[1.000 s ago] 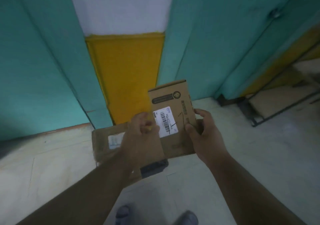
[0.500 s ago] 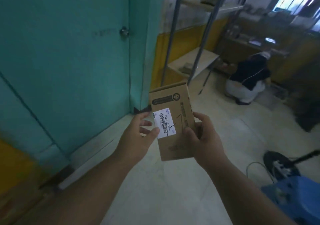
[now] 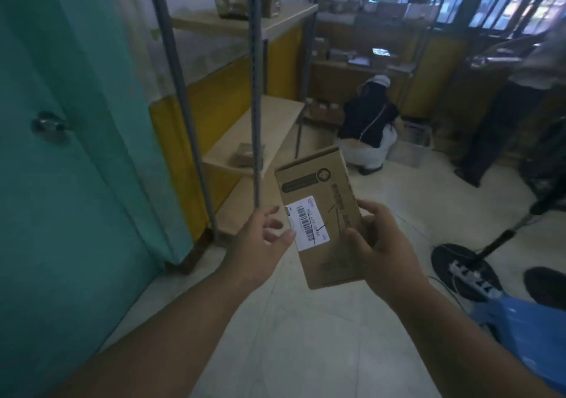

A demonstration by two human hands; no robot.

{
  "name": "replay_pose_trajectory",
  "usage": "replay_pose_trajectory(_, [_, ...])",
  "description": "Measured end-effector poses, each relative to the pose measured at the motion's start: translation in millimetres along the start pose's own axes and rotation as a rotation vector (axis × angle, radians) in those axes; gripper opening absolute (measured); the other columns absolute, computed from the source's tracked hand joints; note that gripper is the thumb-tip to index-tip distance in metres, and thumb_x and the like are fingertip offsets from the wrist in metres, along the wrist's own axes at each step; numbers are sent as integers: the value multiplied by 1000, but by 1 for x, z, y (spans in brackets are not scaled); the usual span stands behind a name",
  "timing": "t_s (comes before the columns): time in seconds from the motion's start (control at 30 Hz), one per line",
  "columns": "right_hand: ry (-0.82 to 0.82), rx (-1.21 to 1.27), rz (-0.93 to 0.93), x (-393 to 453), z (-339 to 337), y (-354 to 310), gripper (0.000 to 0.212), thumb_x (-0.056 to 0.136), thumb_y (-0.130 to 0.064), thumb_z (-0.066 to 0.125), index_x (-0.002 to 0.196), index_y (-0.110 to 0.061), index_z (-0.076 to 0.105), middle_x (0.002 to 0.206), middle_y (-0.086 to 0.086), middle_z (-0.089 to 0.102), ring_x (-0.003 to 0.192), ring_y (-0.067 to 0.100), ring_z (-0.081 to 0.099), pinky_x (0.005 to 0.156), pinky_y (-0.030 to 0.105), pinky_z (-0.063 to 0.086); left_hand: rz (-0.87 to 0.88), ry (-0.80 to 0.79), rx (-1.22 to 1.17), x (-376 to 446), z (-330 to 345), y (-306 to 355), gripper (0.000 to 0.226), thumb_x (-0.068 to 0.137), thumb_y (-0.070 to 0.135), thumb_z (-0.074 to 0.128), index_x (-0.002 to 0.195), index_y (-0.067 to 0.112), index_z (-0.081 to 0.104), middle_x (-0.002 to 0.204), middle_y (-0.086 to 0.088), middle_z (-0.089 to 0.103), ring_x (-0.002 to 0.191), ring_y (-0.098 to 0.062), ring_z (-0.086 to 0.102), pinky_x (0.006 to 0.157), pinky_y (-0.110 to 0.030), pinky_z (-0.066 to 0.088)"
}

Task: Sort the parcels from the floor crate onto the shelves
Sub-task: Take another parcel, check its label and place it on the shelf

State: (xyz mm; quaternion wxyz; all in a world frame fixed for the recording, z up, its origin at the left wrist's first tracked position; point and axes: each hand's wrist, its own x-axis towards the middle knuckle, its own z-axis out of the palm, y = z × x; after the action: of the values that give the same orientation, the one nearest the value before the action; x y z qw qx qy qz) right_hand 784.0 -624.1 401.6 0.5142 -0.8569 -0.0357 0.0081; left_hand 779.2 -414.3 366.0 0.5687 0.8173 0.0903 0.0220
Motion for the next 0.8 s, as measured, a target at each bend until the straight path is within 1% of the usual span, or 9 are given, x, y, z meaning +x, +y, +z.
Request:
replay_pose_trajectory(0.03, [36,-1,9,19,-11,8,38,99,-25,58,128,-46,43,101,-19,67,89,-2,65,60,15,46,4,-27,16,23,13,8,50,93,35,65,138,36,42,122,8,59,108,-11,59,88,-41,58])
replay_pose_trajectory(0.1, [99,11,23,58,-29,27,39,98,-23,59,125,-47,45,98,-19,68,87,-5,66,60,15,46,23,-58,43,69,42,19,51,94,38,64,139,37,41,121,10,57,104,-10,58,81,-43,60])
replay_pose_trajectory(0.2, [128,36,27,126,-51,55,37,99,-19,60,125,-42,47,97,-19,68,86,-13,63,52,11,49,29,-75,43,138,86,29,48,95,41,61,138,39,40,119,13,55,97,-2,54,67,-32,56])
replay_pose_trajectory(0.3, [64,14,8,206,-69,72,36,99,-21,59,128,-39,45,102,-19,66,85,-15,62,51,7,46,6,-62,27,207,115,35,51,94,40,62,140,35,40,121,10,57,100,-4,56,73,-25,51])
replay_pose_trajectory(0.4, [-22,5,2,287,-78,76,38,99,-22,58,132,-38,46,102,-17,67,85,-9,64,55,10,47,-41,0,22,268,126,44,55,93,40,65,141,34,41,120,10,57,102,-4,57,83,-32,53])
replay_pose_trajectory(0.57, [-138,-39,-50,419,-63,73,40,98,-19,59,122,-49,47,94,-15,67,81,-8,63,56,3,43,-116,102,41,365,129,41,54,92,41,64,140,36,40,121,11,57,103,-7,57,88,-38,55])
replay_pose_trajectory(0.63, [-190,-34,-56,470,-51,77,38,99,-21,58,124,-46,46,95,-14,68,82,-11,63,54,6,45,-143,117,47,407,129,33,54,92,42,64,140,37,40,121,13,57,102,-6,57,88,-38,55])
replay_pose_trajectory(0.7, [-229,-26,-56,518,-37,80,38,99,-23,58,121,-50,45,97,-14,69,83,-7,66,57,12,50,-148,129,33,451,128,25,54,91,40,66,139,37,41,120,13,57,101,-6,58,87,-38,55])
replay_pose_trajectory(0.8, [-271,-17,-51,586,-16,89,40,98,-25,58,108,-62,45,98,-11,70,87,6,71,67,30,59,-161,166,41,513,119,14,53,90,40,68,137,36,43,120,12,58,101,-9,59,87,-41,56])
